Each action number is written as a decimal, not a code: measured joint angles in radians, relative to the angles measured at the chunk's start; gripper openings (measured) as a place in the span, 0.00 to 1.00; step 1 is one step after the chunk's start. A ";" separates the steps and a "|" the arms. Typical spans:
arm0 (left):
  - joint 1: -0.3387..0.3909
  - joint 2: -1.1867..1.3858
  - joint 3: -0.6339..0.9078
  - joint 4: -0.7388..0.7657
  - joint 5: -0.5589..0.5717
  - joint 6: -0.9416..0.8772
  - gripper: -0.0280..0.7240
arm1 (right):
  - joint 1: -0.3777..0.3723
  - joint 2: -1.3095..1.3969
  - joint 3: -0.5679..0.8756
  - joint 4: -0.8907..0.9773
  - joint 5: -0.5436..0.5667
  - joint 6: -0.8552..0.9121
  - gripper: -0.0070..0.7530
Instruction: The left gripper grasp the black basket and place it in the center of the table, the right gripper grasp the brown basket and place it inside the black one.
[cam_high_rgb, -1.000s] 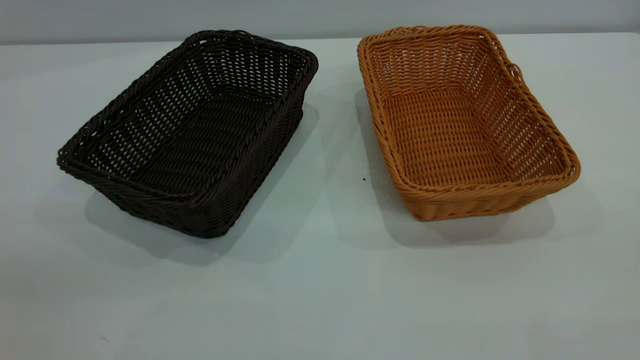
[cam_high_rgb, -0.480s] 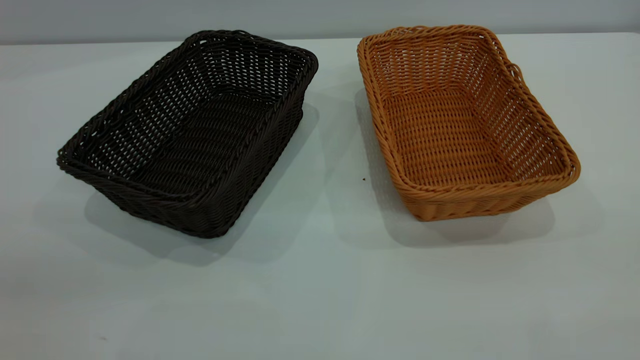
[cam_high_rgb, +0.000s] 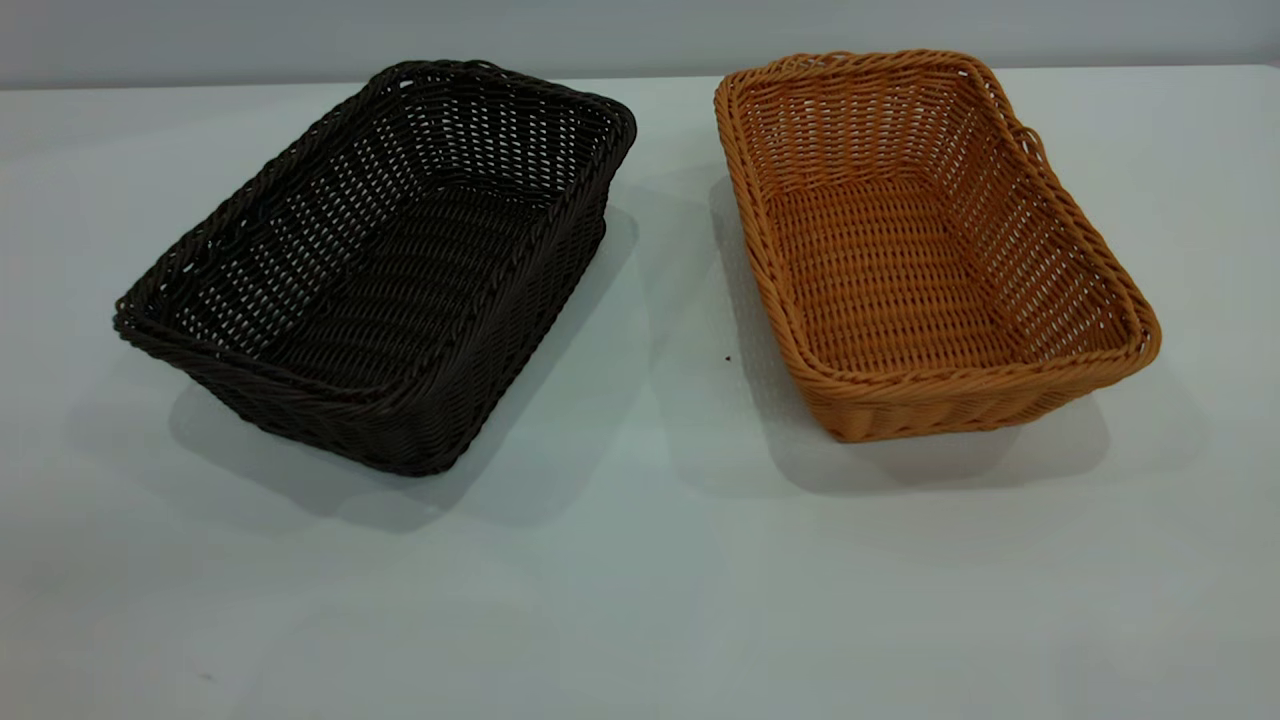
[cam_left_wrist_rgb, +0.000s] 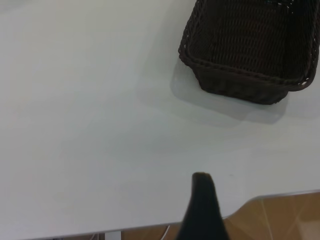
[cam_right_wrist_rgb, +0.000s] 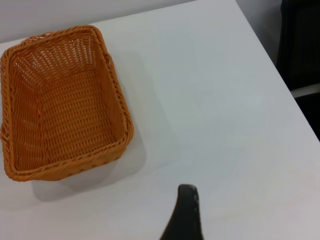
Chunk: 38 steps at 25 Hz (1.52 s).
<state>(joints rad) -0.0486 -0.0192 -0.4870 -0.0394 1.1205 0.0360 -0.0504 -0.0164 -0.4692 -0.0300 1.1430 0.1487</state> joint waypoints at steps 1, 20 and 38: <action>0.000 0.000 0.000 -0.002 0.000 0.000 0.72 | 0.000 0.000 0.000 0.000 0.000 0.000 0.79; 0.000 0.470 -0.078 -0.003 -0.328 -0.075 0.72 | 0.000 0.000 0.000 0.051 -0.001 0.000 0.79; -0.035 1.436 -0.389 -0.006 -0.882 0.006 0.72 | 0.000 0.000 0.000 0.052 -0.001 0.000 0.79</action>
<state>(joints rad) -0.0834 1.4168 -0.8765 -0.0453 0.2382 0.0416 -0.0504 -0.0164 -0.4692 0.0225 1.1418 0.1487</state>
